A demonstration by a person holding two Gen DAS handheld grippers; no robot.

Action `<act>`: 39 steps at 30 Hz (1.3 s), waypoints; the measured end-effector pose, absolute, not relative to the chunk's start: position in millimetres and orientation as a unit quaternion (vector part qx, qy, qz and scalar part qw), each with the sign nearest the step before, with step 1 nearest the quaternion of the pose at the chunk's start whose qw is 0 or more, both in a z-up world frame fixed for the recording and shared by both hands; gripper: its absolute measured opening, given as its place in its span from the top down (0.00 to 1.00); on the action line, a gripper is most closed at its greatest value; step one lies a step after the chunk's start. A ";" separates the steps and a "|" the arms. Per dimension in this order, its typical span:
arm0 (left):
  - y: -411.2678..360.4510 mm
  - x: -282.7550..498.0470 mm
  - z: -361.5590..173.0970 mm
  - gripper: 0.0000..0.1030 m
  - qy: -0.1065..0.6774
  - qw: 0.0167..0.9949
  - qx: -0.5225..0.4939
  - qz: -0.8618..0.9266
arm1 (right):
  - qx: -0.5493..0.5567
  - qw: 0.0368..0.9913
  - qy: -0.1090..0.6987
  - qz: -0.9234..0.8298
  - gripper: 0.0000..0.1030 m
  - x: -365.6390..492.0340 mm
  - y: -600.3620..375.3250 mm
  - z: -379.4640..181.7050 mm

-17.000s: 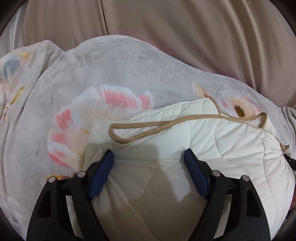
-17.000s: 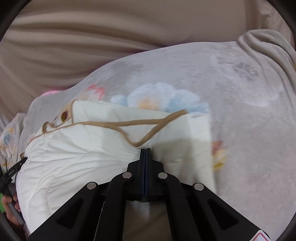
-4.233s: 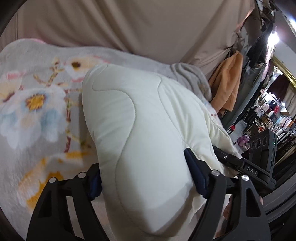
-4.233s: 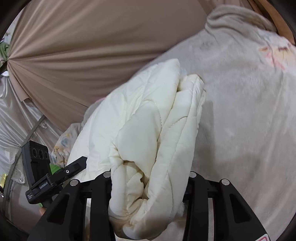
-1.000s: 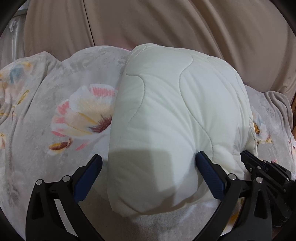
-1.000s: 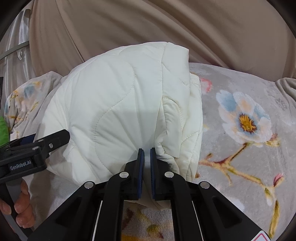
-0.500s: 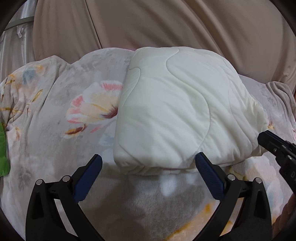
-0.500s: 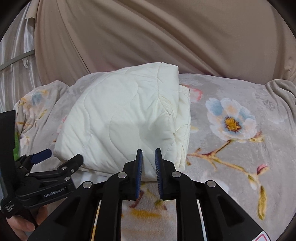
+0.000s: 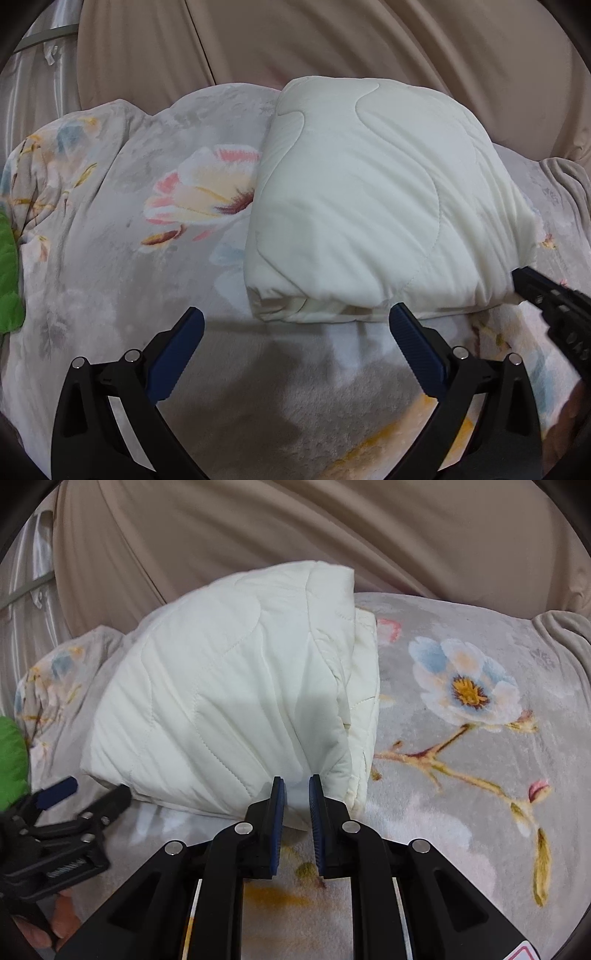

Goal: Fold large clothes

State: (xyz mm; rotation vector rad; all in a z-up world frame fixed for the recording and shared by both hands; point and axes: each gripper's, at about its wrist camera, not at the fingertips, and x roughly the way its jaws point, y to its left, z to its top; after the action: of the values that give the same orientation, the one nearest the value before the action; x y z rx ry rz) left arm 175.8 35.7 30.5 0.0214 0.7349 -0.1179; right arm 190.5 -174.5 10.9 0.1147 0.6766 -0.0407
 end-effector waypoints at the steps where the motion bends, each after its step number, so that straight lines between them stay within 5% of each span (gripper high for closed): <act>1: 35.9 174.1 29.1 0.05 0.360 0.931 0.012 -0.055 | 0.058 0.943 0.328 -0.021 0.87 184.9 -173.6 15.1; 6: 31.7 165.9 19.7 0.05 0.366 0.929 0.020 -0.050 | 0.059 0.944 0.325 -0.022 0.64 160.6 -165.6 17.1; 19: 7.9 124.4 15.6 0.05 0.338 0.939 0.054 -0.043 | 0.030 0.938 0.344 -0.043 0.52 132.9 -152.7 -18.5; 39: 4.8 122.0 12.2 0.05 0.335 0.940 0.061 -0.017 | 0.021 0.936 0.347 -0.058 0.49 132.6 -154.8 -25.3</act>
State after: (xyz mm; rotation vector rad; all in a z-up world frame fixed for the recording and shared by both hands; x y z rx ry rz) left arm 122.0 4.8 12.2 0.1244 0.6836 -0.0341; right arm 132.6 -154.8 -25.3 0.0425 0.7088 -0.1180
